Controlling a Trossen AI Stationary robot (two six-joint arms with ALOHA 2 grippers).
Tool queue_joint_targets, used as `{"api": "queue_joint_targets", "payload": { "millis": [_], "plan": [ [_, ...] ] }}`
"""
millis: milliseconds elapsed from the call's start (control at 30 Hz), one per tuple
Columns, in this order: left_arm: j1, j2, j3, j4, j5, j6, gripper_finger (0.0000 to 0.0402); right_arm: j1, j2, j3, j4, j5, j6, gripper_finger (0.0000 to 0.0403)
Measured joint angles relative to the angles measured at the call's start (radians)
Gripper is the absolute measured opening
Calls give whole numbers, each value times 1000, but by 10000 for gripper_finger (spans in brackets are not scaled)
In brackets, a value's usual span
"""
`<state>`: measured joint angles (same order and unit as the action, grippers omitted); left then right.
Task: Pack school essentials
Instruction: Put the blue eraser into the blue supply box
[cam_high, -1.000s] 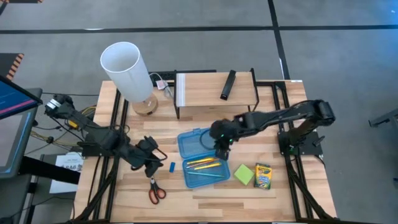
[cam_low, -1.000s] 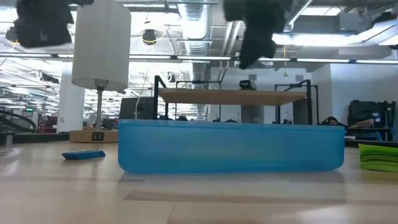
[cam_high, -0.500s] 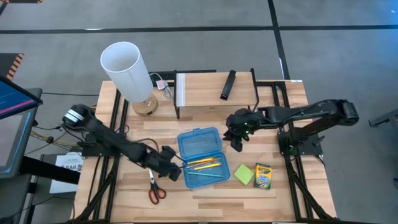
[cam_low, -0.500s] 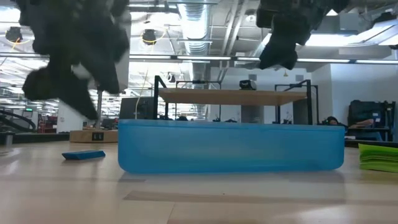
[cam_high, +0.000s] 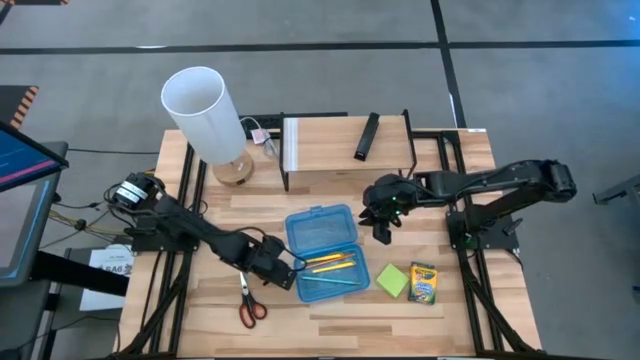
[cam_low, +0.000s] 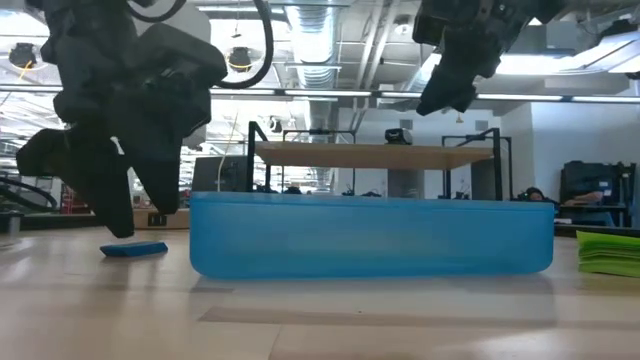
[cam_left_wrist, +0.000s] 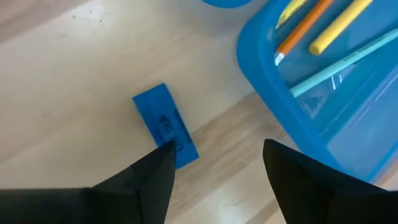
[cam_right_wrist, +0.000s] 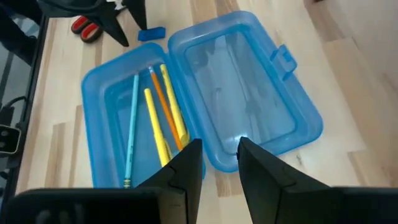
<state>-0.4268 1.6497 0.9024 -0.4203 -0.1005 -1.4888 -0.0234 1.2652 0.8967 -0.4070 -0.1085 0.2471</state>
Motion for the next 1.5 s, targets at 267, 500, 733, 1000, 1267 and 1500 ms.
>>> {"api": "queue_joint_targets", "payload": {
  "millis": [267,500,733,1000,1267,1500],
  "plan": [
    [19,-1,36,-91,0,-9,229,-41,0,0,5,0,-24,121],
    [30,11,36,-133,-7,-34,229,-47,0,0,4,0,-47,121],
    [31,67,36,-119,11,-53,229,-47,0,1,5,0,-50,121],
    [31,98,40,-117,13,-90,228,-47,1,1,3,0,-62,121],
    [36,100,40,-142,18,-83,228,-47,1,1,4,0,-65,121],
    [36,101,39,-175,19,-85,181,-47,1,1,4,1,-64,121]
  ]
}}
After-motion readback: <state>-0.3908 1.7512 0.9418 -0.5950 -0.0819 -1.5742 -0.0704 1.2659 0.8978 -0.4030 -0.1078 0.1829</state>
